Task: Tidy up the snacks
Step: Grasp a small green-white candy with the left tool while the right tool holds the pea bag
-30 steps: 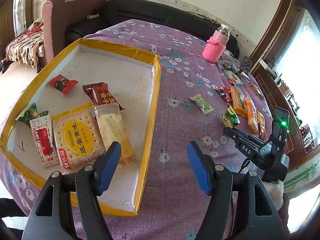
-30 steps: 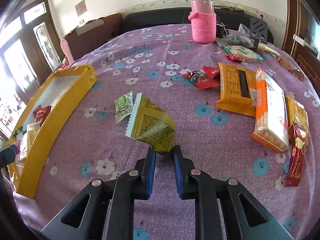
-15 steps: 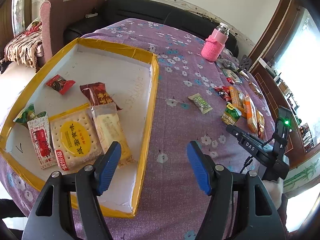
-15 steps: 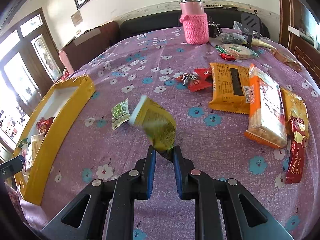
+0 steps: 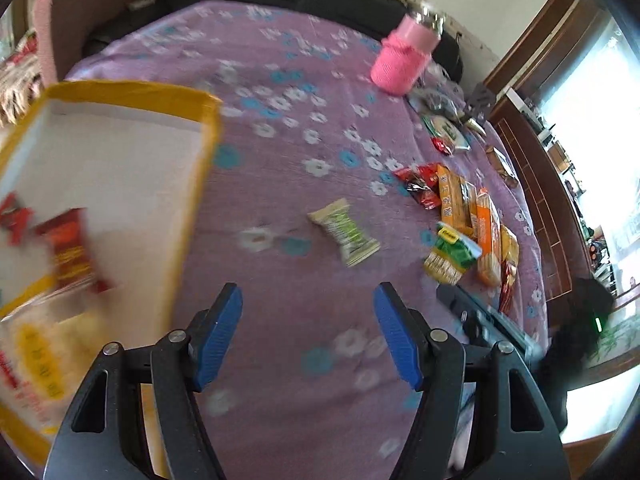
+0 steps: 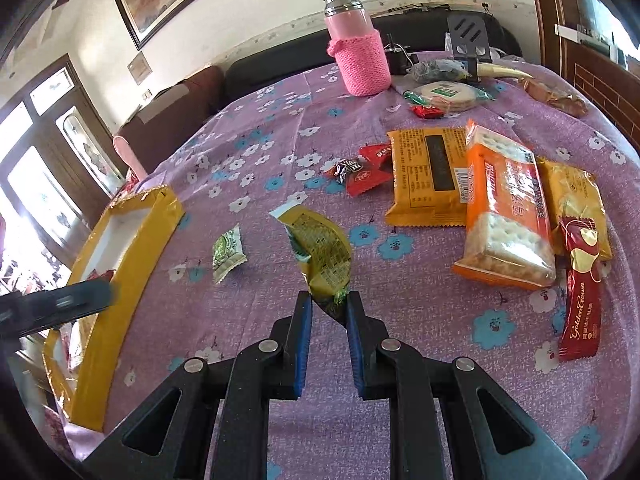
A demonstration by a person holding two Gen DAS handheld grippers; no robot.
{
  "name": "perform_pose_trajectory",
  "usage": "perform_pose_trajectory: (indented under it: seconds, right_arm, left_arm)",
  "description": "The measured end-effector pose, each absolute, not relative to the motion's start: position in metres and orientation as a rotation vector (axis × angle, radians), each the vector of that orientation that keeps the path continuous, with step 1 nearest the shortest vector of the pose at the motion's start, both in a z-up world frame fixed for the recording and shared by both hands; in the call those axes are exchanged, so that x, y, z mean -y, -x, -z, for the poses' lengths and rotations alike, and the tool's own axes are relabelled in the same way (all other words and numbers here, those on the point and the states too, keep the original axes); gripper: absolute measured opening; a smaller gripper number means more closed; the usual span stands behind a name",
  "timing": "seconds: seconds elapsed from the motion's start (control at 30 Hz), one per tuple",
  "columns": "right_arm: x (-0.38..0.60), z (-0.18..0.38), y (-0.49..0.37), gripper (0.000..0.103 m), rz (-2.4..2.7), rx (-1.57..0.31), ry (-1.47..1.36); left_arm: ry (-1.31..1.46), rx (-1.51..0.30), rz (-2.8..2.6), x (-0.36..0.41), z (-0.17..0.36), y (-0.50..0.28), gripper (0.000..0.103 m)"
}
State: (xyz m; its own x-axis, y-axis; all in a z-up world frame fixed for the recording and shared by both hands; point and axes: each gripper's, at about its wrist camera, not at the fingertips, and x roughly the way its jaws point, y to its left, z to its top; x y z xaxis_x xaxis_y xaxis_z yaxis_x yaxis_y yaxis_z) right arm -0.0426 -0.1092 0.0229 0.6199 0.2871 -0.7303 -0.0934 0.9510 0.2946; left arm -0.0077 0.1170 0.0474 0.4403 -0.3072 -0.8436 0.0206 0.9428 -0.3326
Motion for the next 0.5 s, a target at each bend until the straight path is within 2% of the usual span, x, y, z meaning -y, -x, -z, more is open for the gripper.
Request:
perform_pose_trajectory:
  seconds: [0.17, 0.23, 0.27, 0.3, 0.5]
  right_arm:
    - [0.115, -0.024, 0.041, 0.018, -0.233, -0.881, -0.274]
    - [0.117, -0.024, 0.041, 0.018, -0.234, -0.882, -0.287]
    - [0.118, -0.025, 0.040, 0.018, -0.236, -0.882, -0.292]
    - [0.119, -0.025, 0.040, 0.018, -0.237, -0.882, -0.296]
    - [0.123, -0.025, 0.039, 0.017, -0.253, -0.882, -0.329]
  left_arm:
    - [0.230, -1.140, 0.192, -0.080, -0.024, -0.038, 0.067]
    - [0.136, -1.141, 0.168, -0.066, -0.016, -0.049, 0.062]
    - [0.061, -1.113, 0.145, -0.059, -0.015, -0.051, 0.044]
    - [-0.013, -1.081, 0.133, -0.051, -0.015, -0.050, 0.017]
    - [-0.007, -1.043, 0.159, -0.054, -0.019, -0.034, 0.017]
